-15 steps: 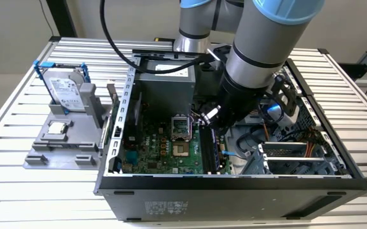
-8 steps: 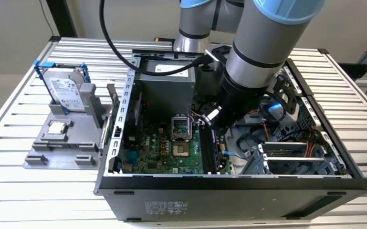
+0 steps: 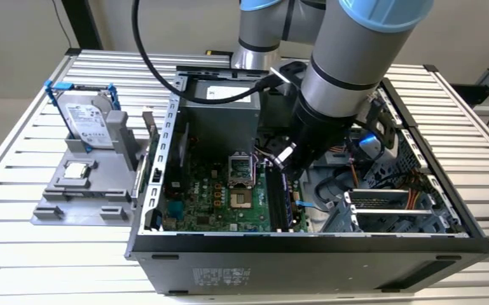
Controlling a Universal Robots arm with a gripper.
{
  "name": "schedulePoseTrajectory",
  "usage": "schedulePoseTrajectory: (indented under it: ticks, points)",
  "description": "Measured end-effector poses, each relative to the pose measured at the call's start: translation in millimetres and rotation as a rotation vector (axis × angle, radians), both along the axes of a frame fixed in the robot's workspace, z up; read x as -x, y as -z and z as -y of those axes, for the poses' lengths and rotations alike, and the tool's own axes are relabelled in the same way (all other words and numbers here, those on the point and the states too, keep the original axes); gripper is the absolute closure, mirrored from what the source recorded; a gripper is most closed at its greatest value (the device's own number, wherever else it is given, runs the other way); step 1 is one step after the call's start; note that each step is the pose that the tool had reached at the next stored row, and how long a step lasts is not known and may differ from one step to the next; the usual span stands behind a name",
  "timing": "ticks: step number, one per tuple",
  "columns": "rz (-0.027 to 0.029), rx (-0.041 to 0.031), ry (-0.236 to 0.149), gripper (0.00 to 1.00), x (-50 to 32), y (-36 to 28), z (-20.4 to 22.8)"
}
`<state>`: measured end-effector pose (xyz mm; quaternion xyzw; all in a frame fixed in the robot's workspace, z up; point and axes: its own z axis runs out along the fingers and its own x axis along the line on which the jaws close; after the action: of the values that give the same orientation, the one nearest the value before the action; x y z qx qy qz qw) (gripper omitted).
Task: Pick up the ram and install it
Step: 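Press down the ram until it locks into place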
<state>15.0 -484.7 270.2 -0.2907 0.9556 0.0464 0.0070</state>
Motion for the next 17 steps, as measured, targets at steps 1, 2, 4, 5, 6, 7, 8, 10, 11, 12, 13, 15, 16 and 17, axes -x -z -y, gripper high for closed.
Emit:
schedulePoseTrajectory:
  ticks: [1, 2, 4, 5, 6, 7, 8, 10, 11, 12, 13, 15, 16, 17]
  points:
    - [0.0000, 0.0000, -0.009, 1.00, 0.0, 0.0, 0.0]
    - [0.0000, -0.0001, -0.019, 1.00, 0.0, 0.0, 0.0]
    - [0.0000, -0.0001, -0.037, 1.00, 0.0, 0.0, 0.0]
    - [0.0000, -0.0001, -0.045, 1.00, 0.0, 0.0, 0.0]
    - [0.0000, 0.0000, -0.053, 1.00, 0.0, -0.1, 0.0]
    - [0.0000, 0.0000, -0.061, 1.00, 0.0, -0.1, 0.0]
    - [0.0000, 0.0000, -0.069, 1.00, 0.0, -0.1, 0.0]
    - [0.0000, 0.0000, -0.089, 1.00, 0.0, -0.1, 0.0]
    - [0.0000, 0.0000, -0.099, 1.00, 0.0, -0.1, 0.0]
    - [0.0000, -0.0001, -0.109, 1.00, 0.0, 0.0, -0.1]
    - [0.0001, -0.0001, -0.120, 1.00, 0.0, 0.0, -0.1]
    - [0.0000, -0.0001, -0.140, 1.00, 0.0, 0.0, -0.1]
    - [0.0000, -0.0001, -0.150, 1.00, 0.0, 0.0, -0.3]
    - [0.0000, -0.0001, -0.160, 1.00, 0.0, -0.1, -0.3]
